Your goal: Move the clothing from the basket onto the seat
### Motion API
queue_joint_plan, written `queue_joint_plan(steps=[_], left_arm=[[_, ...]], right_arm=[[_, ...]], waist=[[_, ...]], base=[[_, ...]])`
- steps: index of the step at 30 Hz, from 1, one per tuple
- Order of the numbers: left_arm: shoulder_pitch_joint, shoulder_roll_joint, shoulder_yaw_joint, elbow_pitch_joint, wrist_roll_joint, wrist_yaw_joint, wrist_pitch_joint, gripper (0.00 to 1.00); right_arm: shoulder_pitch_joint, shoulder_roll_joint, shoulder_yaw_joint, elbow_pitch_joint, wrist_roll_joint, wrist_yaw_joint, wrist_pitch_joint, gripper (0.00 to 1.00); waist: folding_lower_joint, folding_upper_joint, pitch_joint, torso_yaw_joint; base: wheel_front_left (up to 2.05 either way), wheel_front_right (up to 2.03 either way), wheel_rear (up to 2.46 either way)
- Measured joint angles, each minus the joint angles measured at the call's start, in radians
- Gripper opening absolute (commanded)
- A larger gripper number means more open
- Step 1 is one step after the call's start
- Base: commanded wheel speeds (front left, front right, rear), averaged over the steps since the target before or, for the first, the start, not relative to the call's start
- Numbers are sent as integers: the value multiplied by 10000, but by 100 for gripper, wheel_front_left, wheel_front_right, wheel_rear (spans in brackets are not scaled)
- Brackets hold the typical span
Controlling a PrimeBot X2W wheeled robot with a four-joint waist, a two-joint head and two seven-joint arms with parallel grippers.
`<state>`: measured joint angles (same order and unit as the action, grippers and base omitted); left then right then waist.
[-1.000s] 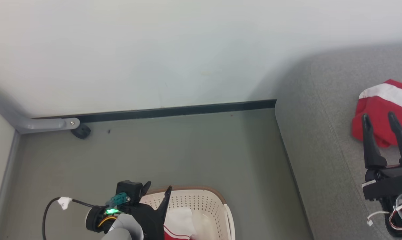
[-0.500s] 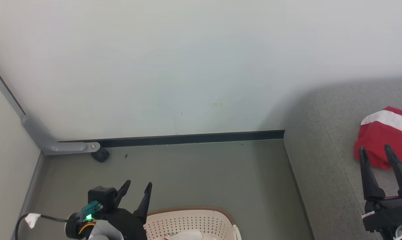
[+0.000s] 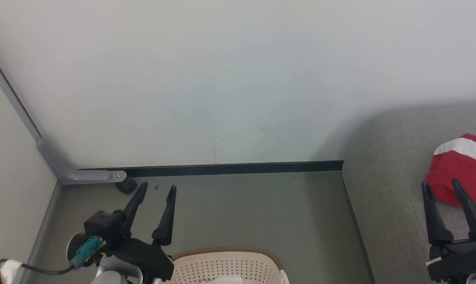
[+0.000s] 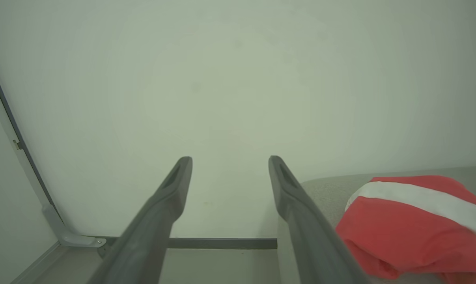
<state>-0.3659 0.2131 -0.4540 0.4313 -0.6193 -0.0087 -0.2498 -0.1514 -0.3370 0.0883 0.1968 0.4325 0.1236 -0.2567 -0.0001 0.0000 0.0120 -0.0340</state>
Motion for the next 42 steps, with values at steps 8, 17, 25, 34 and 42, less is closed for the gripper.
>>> queue_joint_plan(steps=[8,17,25,34,42], left_arm=[[590,155,378,-1797,272,451,0,100],[1060,263,489,-2727,589,635,0,100],[1172,355,545,-3093,623,794,0,100],[1356,399,594,-3221,625,880,0,100],[1376,360,560,-3162,723,972,115,100]], right_arm=[[73,36,29,-35,36,0,0,100],[54,4,144,-63,69,0,0,100],[-13,2,215,-104,71,0,0,100],[-25,0,290,-301,71,0,0,100],[-137,-98,303,-520,4,0,0,100]], waist=[[0,0,10,-18],[1,0,61,-99],[1,0,128,-133],[1,0,310,-171],[1,0,788,-237]], base=[[0,0,0],[0,0,0],[0,0,0],[0,0,0],[0,0,0]])
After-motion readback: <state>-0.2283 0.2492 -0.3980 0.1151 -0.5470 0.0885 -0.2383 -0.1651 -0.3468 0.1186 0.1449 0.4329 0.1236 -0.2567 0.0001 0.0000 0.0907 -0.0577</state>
